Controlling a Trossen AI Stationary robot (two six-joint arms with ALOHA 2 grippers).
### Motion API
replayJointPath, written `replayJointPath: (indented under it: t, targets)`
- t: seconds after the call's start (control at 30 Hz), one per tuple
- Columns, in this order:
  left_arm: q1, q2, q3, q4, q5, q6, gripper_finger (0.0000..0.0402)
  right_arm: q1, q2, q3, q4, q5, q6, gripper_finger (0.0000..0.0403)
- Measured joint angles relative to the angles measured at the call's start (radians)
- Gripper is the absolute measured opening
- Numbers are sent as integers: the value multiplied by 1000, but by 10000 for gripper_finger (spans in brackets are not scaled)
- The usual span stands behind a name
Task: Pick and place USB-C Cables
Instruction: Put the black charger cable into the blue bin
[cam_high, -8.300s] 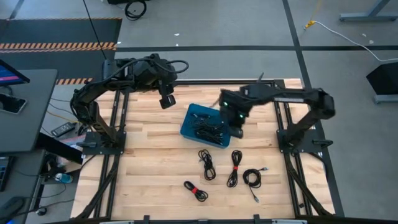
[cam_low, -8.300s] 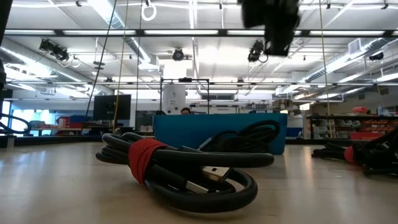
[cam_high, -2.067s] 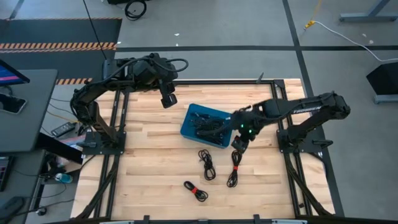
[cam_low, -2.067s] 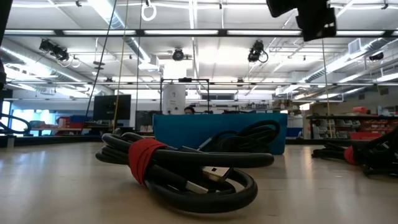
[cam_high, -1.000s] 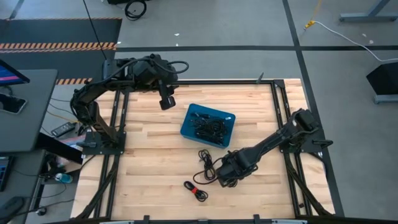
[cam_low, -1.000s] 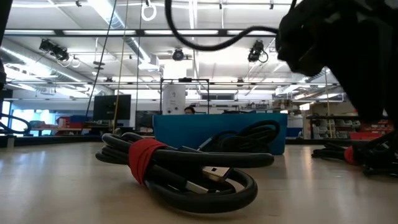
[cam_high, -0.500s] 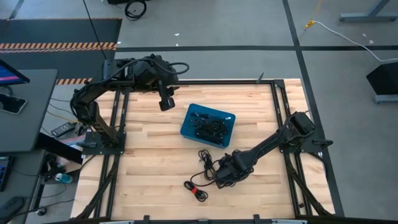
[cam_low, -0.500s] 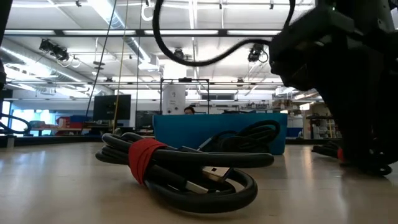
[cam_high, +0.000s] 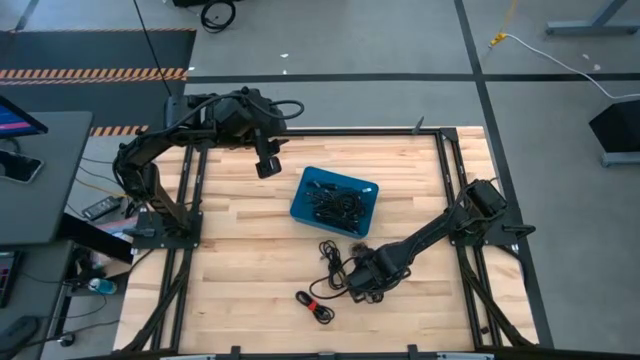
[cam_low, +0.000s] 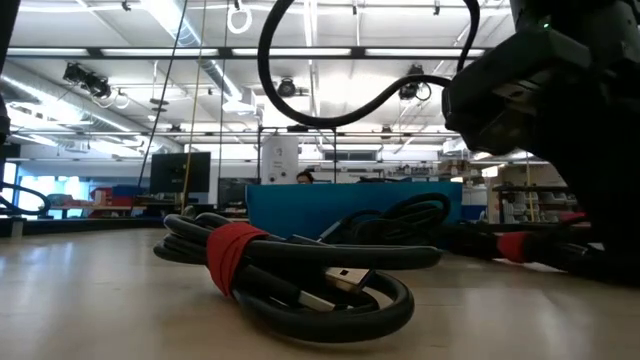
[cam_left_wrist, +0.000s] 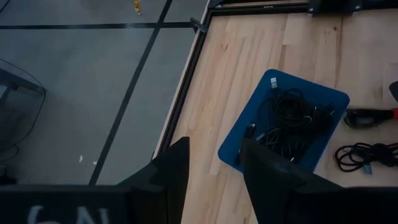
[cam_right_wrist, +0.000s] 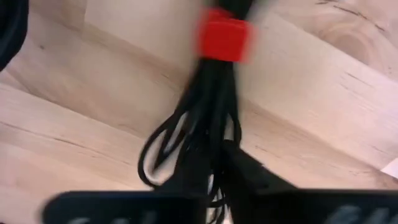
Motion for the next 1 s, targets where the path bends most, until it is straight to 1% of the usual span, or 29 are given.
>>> replayJointPath:
  t: [0.03, 0.2, 0.37, 0.47, 0.6, 0.7, 0.8, 0.9, 1.0]
  targets:
    - [0, 0, 0, 0, 0, 0, 151, 0, 0, 0, 1, 0, -14, 15]
    - [0, 0, 0, 0, 0, 0, 151, 1, -9, 2, -2, -11, -60, 9]
    - [0, 0, 0, 0, 0, 13, 151, 3, -76, 4, -7, 3, -64, 9]
    - [0, 0, 0, 0, 0, 15, 151, 3, -152, 5, -22, 60, -65, 9]
    - [0, 0, 0, 0, 0, 16, 151, 2, -270, 5, -22, 180, -119, 9]
    - [0, 0, 0, 0, 0, 16, 151, -8, -357, 5, -19, 265, -204, 9]
    - [0, 0, 0, 0, 0, 16, 151, -35, -432, 6, -22, 297, -315, 9]
    - [0, 0, 0, 0, 0, 16, 151, -88, -482, 7, -40, 265, -451, 9]
    - [0, 0, 0, 0, 0, 16, 151, -164, -507, 7, -69, 177, -603, 9]
